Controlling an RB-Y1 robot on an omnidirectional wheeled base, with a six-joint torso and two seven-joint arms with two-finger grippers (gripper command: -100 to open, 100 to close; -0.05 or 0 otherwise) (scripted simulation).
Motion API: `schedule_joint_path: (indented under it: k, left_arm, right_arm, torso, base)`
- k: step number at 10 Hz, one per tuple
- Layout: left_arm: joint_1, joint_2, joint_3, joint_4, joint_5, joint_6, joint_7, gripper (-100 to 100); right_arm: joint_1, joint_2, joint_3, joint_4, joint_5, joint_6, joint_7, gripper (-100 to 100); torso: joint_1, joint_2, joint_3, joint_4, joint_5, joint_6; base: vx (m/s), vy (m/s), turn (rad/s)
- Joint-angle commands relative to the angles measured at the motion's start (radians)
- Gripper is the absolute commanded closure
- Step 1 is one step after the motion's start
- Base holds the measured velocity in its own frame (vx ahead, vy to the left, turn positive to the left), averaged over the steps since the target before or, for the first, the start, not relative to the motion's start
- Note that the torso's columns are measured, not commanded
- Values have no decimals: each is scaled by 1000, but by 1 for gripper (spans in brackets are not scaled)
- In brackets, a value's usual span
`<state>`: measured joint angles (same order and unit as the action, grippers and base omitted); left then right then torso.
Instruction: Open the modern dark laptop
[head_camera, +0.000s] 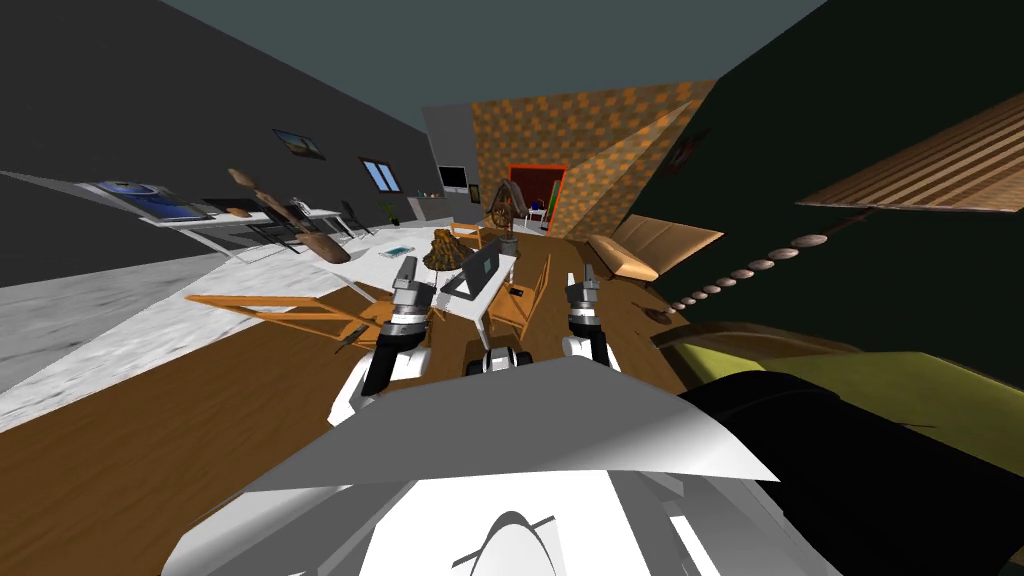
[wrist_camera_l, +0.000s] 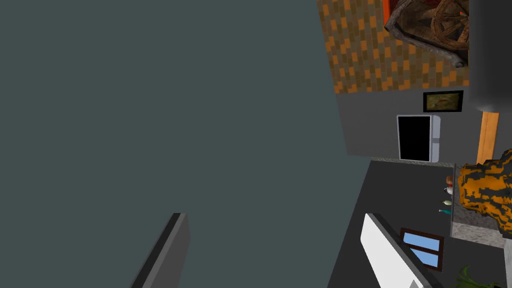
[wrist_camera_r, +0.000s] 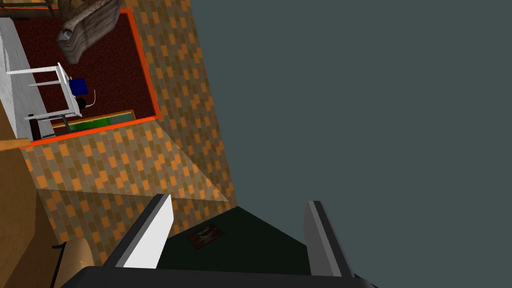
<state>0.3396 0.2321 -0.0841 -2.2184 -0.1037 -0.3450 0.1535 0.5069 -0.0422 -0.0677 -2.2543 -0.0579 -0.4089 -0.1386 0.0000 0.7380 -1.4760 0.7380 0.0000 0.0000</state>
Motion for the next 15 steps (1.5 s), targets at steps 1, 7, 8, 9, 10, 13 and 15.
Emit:
schedule_joint_path:
  k: [1, 7, 8, 9, 10, 13, 15]
  left_arm:
    - [-37, 43, -8, 26, -9, 65, 25, -100]
    - [-103, 122, -33, 77, -31, 182, 65, -100]
    - [-113, 137, -37, 85, -35, 201, 72, -100]
    - [-123, 154, -41, 93, -39, 220, 78, -100]
    - [-134, 172, -46, 101, -42, 239, 85, -100]
    - [-169, 232, -59, 128, -54, 301, 106, -100]
    - [-194, 277, -69, 148, -63, 346, 122, -100]
  right_arm:
    - [0, 0, 0, 0, 0, 0, 0, 0]
    - [0, 0, 0, 0, 0, 0, 0, 0]
    - [0, 0, 0, 0, 0, 0, 0, 0]
    - [0, 0, 0, 0, 0, 0, 0, 0]
    - [0, 0, 0, 0, 0, 0, 0, 0]
    - [0, 0, 0, 0, 0, 0, 0, 0]
    - [0, 0, 0, 0, 0, 0, 0, 0]
  torso:
    - [0, 0, 0, 0, 0, 0]
    - [0, 0, 0, 0, 0, 0]
    - [0, 0, 0, 0, 0, 0]
    - [0, 0, 0, 0, 0, 0]
    - [0, 0, 0, 0, 0, 0]
    - [0, 0, 0, 0, 0, 0]
    - [0, 0, 0, 0, 0, 0]
  base:
    - [-2, 19, -111]
    - [-4, 15, -93]
    - [-2, 15, -120]
    - [-6, 15, -83]
    - [-6, 15, -68]
    - [-5, 16, -112]
    - [-7, 17, -103]
